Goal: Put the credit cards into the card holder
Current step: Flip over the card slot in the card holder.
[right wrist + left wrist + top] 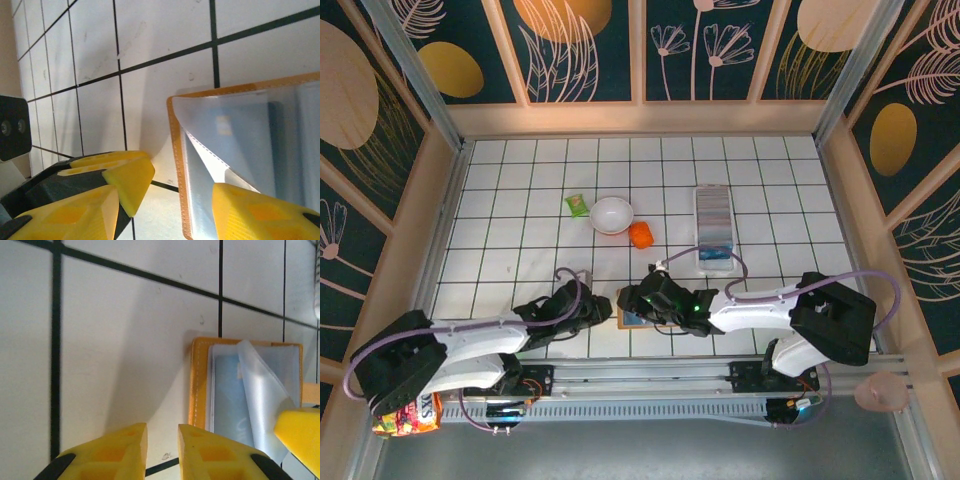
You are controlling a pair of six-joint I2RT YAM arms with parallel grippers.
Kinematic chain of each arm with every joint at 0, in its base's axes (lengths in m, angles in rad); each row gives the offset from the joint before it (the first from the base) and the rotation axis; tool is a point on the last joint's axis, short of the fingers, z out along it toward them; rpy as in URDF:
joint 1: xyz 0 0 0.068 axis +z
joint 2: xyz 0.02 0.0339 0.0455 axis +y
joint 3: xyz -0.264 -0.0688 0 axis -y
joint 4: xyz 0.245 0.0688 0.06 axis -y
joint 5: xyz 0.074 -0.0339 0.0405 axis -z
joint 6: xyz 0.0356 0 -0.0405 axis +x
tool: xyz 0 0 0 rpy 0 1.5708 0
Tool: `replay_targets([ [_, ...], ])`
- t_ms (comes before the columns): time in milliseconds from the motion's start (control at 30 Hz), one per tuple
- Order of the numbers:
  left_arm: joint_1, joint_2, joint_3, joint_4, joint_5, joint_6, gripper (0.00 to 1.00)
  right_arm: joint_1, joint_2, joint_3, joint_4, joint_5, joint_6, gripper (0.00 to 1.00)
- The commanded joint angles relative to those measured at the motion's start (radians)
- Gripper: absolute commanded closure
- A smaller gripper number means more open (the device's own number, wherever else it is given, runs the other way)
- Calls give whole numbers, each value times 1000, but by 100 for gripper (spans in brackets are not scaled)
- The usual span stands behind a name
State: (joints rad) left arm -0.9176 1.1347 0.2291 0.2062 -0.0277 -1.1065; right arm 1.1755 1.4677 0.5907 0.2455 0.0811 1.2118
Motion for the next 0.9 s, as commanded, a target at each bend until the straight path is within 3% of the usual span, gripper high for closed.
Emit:
replay_targets([
  [0,-4,-86,-23,-106,-114,-41,76,7,17,32,72,-4,-5,48],
  [267,-4,-332,-65,-270,-250,-98,65,23,25,99,153,-24,-96,48],
  [400,-4,-407,-52,-332,-284,-99,52,24,12,200,66,-42,-232,47],
  [567,-5,-426,0,-372,-295,-81,45,-44,-83,226,-60,53,-396,51],
  [700,-4,-408,31,-356,-290,-52,43,-185,-203,177,-22,1,-670,47],
  [867,-4,-374,65,-323,-284,-8,40,-325,-294,188,-81,-15,-1291,38],
])
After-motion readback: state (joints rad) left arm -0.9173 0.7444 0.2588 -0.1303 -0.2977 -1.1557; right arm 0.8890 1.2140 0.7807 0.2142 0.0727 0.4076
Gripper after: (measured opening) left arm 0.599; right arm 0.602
